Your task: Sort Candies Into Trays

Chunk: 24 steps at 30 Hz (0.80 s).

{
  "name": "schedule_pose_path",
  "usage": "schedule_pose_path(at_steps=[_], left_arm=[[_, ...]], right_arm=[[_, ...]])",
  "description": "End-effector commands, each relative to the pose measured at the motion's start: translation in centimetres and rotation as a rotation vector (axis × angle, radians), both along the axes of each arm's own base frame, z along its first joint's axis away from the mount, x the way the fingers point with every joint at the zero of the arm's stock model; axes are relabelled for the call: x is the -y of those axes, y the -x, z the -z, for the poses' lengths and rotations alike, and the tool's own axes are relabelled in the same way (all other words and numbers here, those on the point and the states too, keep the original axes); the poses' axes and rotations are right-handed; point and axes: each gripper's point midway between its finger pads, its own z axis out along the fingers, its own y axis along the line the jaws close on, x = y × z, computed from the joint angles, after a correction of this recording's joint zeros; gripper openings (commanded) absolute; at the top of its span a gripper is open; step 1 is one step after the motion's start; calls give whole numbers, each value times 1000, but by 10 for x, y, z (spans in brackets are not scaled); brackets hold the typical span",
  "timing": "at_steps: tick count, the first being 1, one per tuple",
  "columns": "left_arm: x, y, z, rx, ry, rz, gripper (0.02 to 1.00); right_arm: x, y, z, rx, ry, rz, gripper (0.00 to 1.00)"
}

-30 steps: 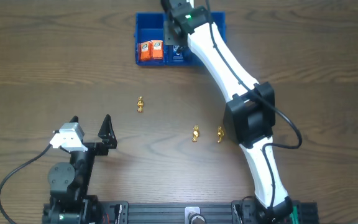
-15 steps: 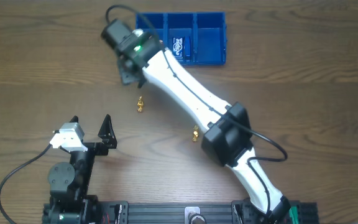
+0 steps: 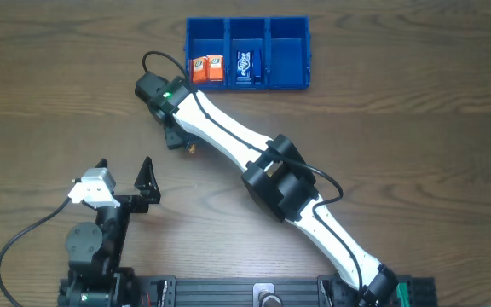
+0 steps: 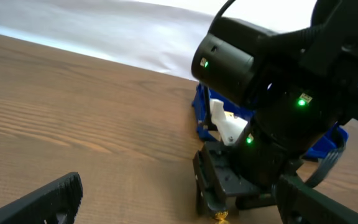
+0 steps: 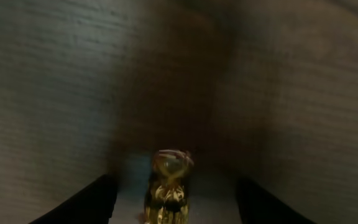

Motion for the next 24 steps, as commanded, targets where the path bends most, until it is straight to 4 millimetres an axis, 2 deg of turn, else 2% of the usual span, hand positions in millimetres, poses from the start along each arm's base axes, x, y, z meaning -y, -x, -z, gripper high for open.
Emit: schedule_pose_path(at_steps=[1, 5, 10, 15, 24], left_arm=[[1, 0, 17, -38, -16, 7, 998], [1, 0, 17, -38, -16, 7, 998], [1, 0, 17, -38, -16, 7, 998], [1, 0, 17, -38, -16, 7, 998], [1, 0, 17, -38, -16, 7, 998]], right_arm=[[-3, 7, 4, -15, 2, 18, 551], [-1, 12, 4, -40, 6, 17, 498], [-1, 12, 4, -41, 9, 17, 349], [-2, 10, 4, -33, 1, 17, 292], [-7, 7, 3, -19, -16, 17, 286]])
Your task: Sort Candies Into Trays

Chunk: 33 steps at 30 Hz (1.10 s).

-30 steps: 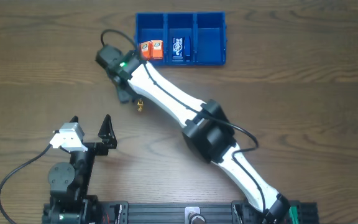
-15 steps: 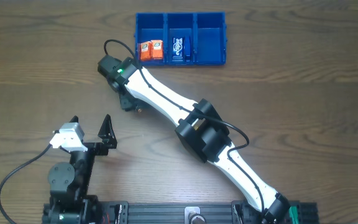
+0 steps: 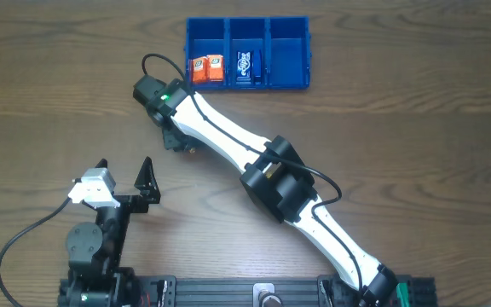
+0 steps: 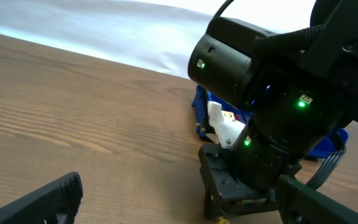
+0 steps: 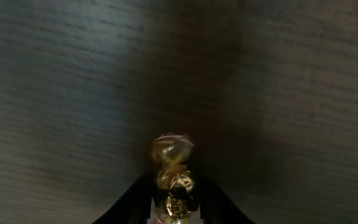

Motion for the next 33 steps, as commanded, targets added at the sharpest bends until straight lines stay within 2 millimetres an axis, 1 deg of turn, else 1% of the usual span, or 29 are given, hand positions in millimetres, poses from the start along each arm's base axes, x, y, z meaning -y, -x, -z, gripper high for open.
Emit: schedule_pose_path(at_steps=[1, 2, 6, 9, 11, 13, 14, 15, 16, 18, 20, 22, 24, 25, 27, 28, 31, 33], left_arm=[[1, 0, 17, -38, -16, 7, 998], [1, 0, 17, -38, -16, 7, 996], [1, 0, 17, -38, -16, 7, 998], [1, 0, 17, -38, -16, 7, 996], [1, 0, 17, -38, -16, 7, 998], [1, 0, 17, -38, -16, 7, 998], [1, 0, 17, -38, -16, 7, 998], [1, 0, 17, -38, -16, 7, 998], [1, 0, 17, -38, -16, 7, 998], [1, 0, 17, -38, -16, 7, 996], [1, 0, 17, -38, -16, 7, 998], [1, 0, 17, -38, -16, 7, 998], [1, 0, 17, -38, -16, 7, 998], [1, 0, 17, -38, -16, 7, 998], [1, 0, 17, -38, -16, 7, 998], [1, 0, 17, -38, -16, 7, 998], [1, 0, 17, -38, -16, 7, 996], [1, 0, 17, -38, -16, 7, 998]], right_arm=[[0, 0, 3, -1, 4, 7, 283], [0, 0, 3, -1, 4, 7, 272], [0, 0, 3, -1, 4, 7, 154], [0, -1, 1, 5, 5, 3, 139], [4, -5, -7, 27, 14, 6, 137], [11, -12, -27, 71, 21, 16, 137], [15, -17, -40, 98, 18, 17, 137], [20, -25, -60, 135, 7, 12, 137], [24, -30, -73, 160, -2, 15, 137], [41, -47, -114, 246, -18, 24, 137], [66, -65, -149, 338, -5, 71, 137], [94, -83, -178, 431, 28, 122, 132], [123, -103, -202, 510, 53, 173, 134], [138, -115, -209, 538, 58, 194, 134], [157, -131, -214, 562, 63, 218, 134], [170, -141, -215, 574, 68, 235, 130], [202, -162, -209, 578, 90, 286, 128], [218, -169, -204, 567, 95, 313, 126]])
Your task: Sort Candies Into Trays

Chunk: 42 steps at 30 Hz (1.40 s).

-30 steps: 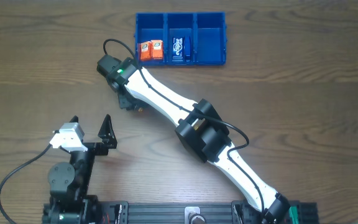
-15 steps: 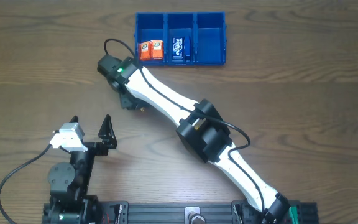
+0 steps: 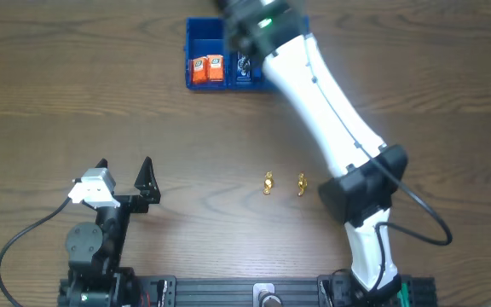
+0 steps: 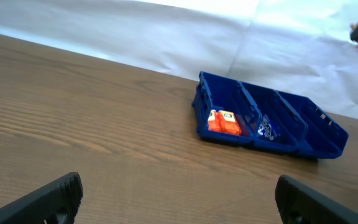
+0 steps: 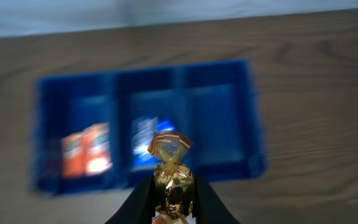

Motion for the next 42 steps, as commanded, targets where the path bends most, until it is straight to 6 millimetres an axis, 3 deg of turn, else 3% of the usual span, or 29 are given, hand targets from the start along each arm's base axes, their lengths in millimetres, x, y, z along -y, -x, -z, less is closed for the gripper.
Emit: schedule_pose_path(at_steps=[1, 7, 11, 18, 23, 25, 28, 35, 38, 42], left_arm=[[1, 0, 17, -38, -16, 7, 998], [1, 0, 17, -38, -16, 7, 998], [1, 0, 17, -38, -16, 7, 998], [1, 0, 17, -38, -16, 7, 998], [1, 0, 17, -38, -16, 7, 998], [1, 0, 17, -38, -16, 7, 998], [1, 0, 17, -38, -16, 7, 998], [1, 0, 17, -38, -16, 7, 998], [1, 0, 17, -38, -16, 7, 998], [1, 0, 17, -38, -16, 7, 998]], right_arm=[[46, -24, 38, -66, 84, 57, 126], [65, -39, 68, -123, 84, 51, 121], [64, -46, 92, -153, 101, 45, 119], [63, -49, 110, -175, 109, 45, 161], [60, -49, 110, -172, 108, 41, 382], [60, -48, 110, -175, 108, 40, 546], [55, -45, 106, -177, 107, 12, 597], [28, -20, 83, -198, 81, -93, 599], [20, 4, 81, -237, 82, -129, 641], [17, 50, 85, -301, 43, -185, 649]])
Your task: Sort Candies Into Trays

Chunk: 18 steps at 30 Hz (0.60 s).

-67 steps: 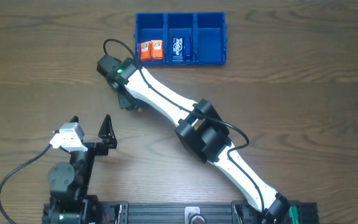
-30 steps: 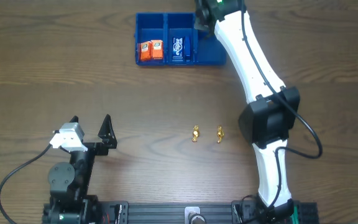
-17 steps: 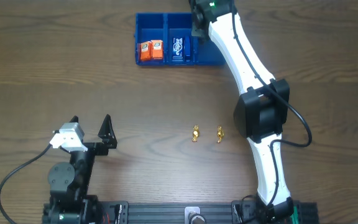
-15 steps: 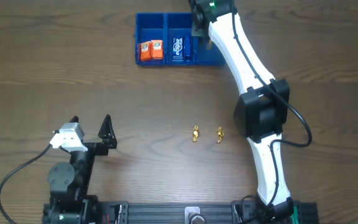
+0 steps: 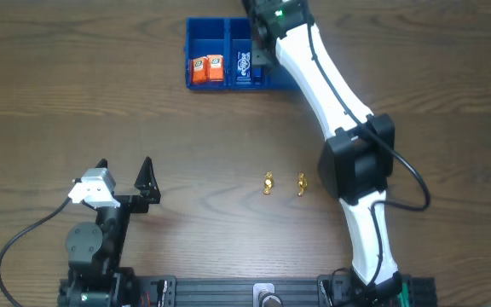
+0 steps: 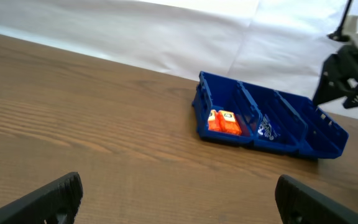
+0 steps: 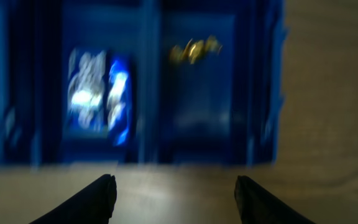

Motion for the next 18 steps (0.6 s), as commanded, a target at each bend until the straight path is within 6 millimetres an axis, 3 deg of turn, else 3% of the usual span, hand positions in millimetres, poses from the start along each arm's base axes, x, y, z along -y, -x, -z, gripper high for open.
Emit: schedule_pose_path(at_steps=[1, 6, 10, 18], left_arm=[[1, 0, 17, -38, -16, 7, 998], [1, 0, 17, -38, -16, 7, 998], [1, 0, 17, -38, -16, 7, 998], [1, 0, 17, -38, -16, 7, 996]], right_arm=[[-9, 55, -20, -34, -85, -73, 649], [-13, 125, 8, -147, -130, -96, 665], [-8, 175, 47, -274, -93, -74, 695], [-25, 222, 93, -381, -118, -108, 700]])
